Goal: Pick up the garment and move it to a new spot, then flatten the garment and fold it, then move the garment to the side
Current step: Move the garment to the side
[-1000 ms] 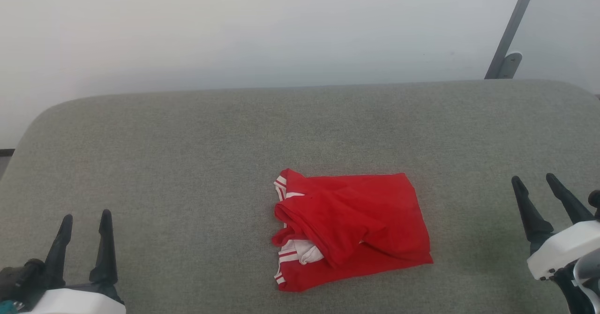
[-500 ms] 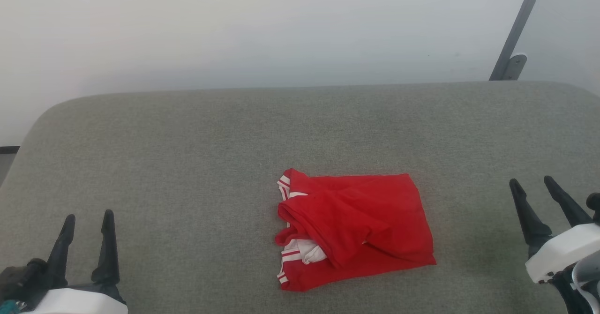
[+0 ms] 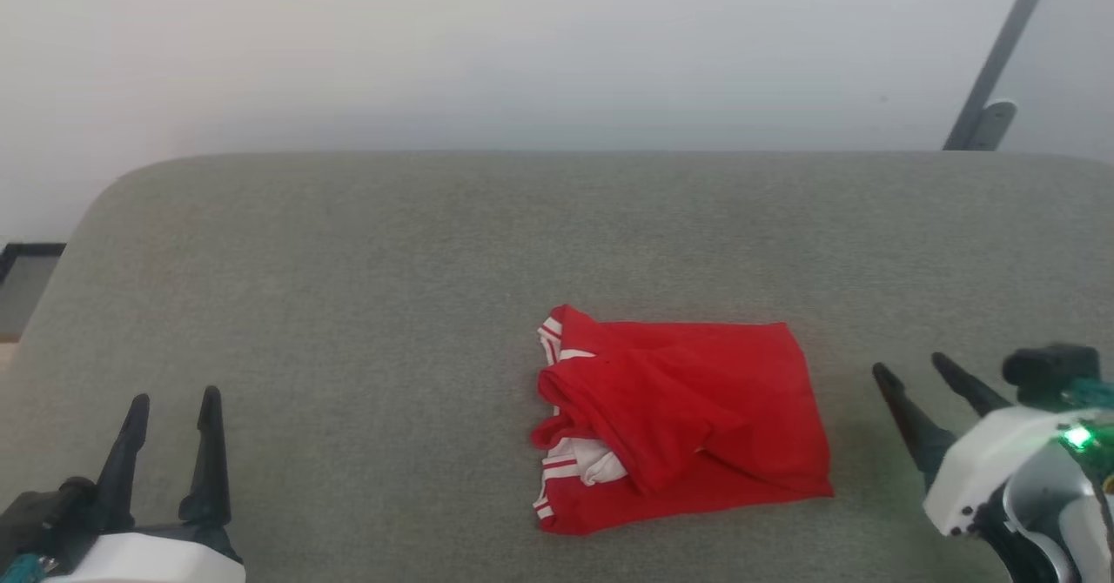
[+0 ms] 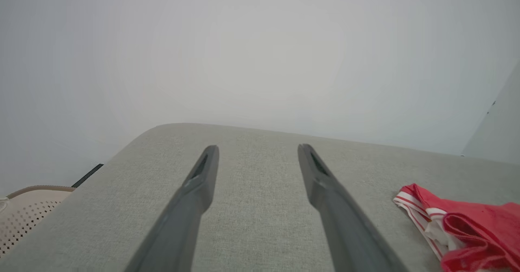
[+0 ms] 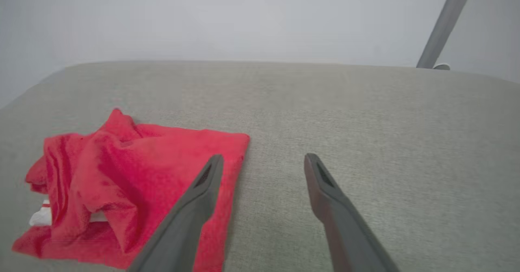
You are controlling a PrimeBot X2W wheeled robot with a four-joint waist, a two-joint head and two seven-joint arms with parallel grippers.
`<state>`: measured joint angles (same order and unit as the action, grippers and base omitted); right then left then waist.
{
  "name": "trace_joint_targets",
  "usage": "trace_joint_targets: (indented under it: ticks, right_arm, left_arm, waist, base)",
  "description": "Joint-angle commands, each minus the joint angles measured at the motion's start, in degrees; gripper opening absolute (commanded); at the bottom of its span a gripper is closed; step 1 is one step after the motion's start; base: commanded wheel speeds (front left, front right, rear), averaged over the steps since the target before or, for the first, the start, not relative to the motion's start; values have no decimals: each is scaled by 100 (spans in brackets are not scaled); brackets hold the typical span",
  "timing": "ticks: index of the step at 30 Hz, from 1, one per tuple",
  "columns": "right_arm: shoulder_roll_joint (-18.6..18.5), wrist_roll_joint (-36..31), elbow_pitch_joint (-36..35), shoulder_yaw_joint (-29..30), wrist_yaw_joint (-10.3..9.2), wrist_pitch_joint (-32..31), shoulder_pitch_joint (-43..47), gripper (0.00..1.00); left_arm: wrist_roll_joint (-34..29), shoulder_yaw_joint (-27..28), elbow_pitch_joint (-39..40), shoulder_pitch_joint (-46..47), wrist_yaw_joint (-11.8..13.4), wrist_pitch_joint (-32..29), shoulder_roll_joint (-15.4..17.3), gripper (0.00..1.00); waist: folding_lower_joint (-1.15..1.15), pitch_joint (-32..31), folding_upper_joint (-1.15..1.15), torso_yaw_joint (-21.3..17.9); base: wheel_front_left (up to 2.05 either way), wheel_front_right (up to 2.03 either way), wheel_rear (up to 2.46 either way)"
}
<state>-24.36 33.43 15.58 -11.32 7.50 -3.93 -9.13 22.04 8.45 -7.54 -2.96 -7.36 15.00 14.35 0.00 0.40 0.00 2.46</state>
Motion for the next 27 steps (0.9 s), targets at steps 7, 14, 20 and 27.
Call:
trace_joint_targets:
  ticks: [7,14,20,27]
  right_arm:
    - [-33,291,213,-275,-3,-889,-395,100]
    - [-86,335,479,-443,-3,-1679,-754,100]
    - [-137,233,808,-595,-3,-2321,-1014,100]
    - [-105,209,1052,-855,-2,-3013,-1143,62]
  left_arm:
    - [33,-135,44,122,-13,20,-46,100]
    - [35,-302,42,277,-10,20,-125,100]
    - [7,-433,20,464,-10,21,-211,100]
    - [-12,-507,-38,605,-10,20,-292,100]
  waist:
    - [0,218,0,316]
    - [0,522,0,619]
    - [0,786,0,805]
    - [0,939,0,925]
  base:
    - [0,0,0]
    - [0,0,0]
    - [0,0,0]
    - [0,0,0]
